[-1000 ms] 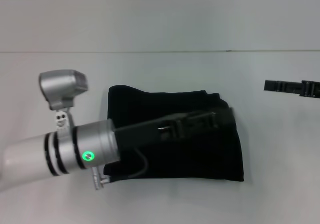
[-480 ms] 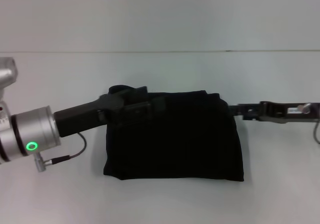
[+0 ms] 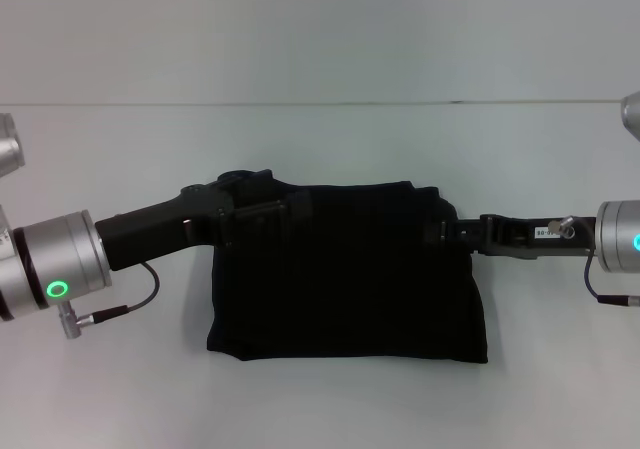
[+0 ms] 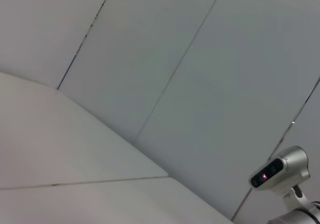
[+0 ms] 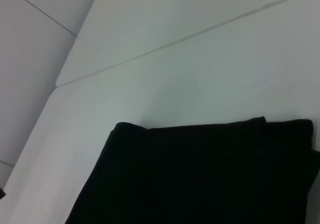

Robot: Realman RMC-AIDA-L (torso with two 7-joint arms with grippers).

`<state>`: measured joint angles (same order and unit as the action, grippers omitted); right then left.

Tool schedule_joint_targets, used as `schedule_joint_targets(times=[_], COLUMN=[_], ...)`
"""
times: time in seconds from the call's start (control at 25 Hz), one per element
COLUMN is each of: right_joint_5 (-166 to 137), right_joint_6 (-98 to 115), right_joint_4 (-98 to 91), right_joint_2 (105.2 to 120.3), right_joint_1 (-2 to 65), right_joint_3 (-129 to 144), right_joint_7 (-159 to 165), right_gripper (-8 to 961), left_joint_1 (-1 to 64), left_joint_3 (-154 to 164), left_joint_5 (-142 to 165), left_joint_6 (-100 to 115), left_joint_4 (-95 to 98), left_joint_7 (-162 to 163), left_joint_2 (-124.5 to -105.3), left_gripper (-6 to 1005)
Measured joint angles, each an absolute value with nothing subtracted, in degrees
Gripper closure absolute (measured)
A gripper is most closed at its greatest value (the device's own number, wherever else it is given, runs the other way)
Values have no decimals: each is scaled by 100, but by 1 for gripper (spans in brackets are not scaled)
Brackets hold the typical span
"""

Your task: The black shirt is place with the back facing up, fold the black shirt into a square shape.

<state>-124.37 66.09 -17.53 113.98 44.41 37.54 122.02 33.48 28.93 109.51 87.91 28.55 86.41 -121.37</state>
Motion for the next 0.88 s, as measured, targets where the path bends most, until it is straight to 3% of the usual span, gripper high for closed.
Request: schedule_joint_targets(times=[0.68, 0.88], right_joint_5=[-12187, -12045], right_joint_6=[6652, 6918], right_joint_4=[-2106, -2199], right_joint_2=[11245, 11135], right_joint_1=[4129, 4098], right_joint_3=[3500, 3396], right_joint_7=[11770, 11355], right_gripper=[196, 196], left_joint_1=[3440, 3522], left_joint_3=[2906, 2938], left_joint_5=[10931, 11101], left_joint_6=[7508, 6976], left_joint_4=[2804, 2846], left_joint_7=[9413, 10064], left_joint_2=[-12125, -12086], left_gripper=[50, 51])
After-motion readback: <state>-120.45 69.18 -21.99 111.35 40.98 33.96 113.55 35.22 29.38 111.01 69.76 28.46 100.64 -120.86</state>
